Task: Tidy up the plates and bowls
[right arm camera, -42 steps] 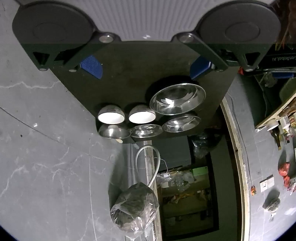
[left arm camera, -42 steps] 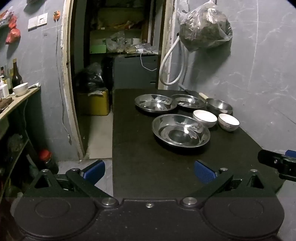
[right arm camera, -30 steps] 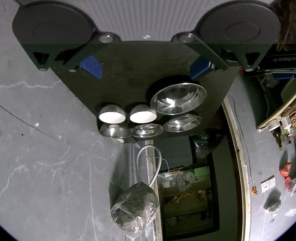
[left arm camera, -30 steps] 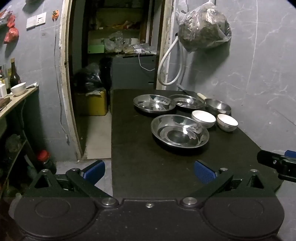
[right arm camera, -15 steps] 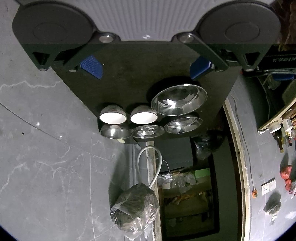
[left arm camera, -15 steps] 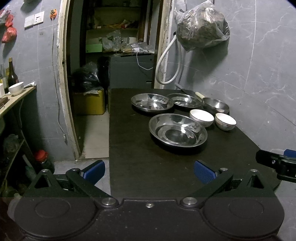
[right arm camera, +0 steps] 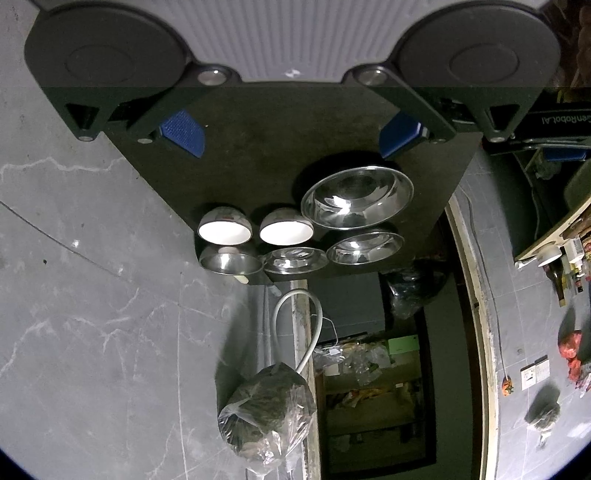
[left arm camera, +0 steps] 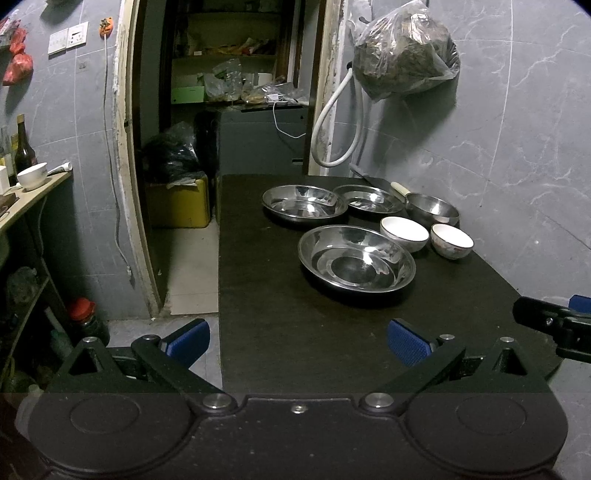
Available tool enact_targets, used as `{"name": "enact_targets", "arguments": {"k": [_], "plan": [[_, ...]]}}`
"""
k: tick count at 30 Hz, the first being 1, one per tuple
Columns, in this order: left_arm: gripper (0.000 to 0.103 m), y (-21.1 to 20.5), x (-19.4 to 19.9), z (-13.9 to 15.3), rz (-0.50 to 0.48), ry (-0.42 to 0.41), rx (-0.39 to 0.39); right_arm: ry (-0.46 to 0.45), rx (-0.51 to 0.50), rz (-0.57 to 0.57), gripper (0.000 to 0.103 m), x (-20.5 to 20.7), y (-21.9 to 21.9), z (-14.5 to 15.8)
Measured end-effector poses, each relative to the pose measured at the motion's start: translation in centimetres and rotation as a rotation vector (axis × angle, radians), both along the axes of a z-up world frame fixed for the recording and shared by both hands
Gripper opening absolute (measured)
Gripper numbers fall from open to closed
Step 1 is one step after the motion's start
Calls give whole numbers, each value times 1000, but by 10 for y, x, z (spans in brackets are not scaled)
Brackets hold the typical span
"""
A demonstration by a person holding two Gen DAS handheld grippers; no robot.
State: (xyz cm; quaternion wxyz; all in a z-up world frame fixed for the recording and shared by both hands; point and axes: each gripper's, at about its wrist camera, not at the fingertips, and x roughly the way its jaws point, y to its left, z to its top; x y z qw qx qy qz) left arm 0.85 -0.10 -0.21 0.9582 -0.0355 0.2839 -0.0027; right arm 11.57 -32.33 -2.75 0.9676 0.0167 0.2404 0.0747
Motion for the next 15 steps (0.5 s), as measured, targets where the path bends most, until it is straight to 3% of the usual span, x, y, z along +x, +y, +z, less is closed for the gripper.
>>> {"name": "enact_targets", "arguments": {"k": [15], "plan": [[102,0,1,0,1,4,-2,-4,0,-2,103,-1,0,0]]}}
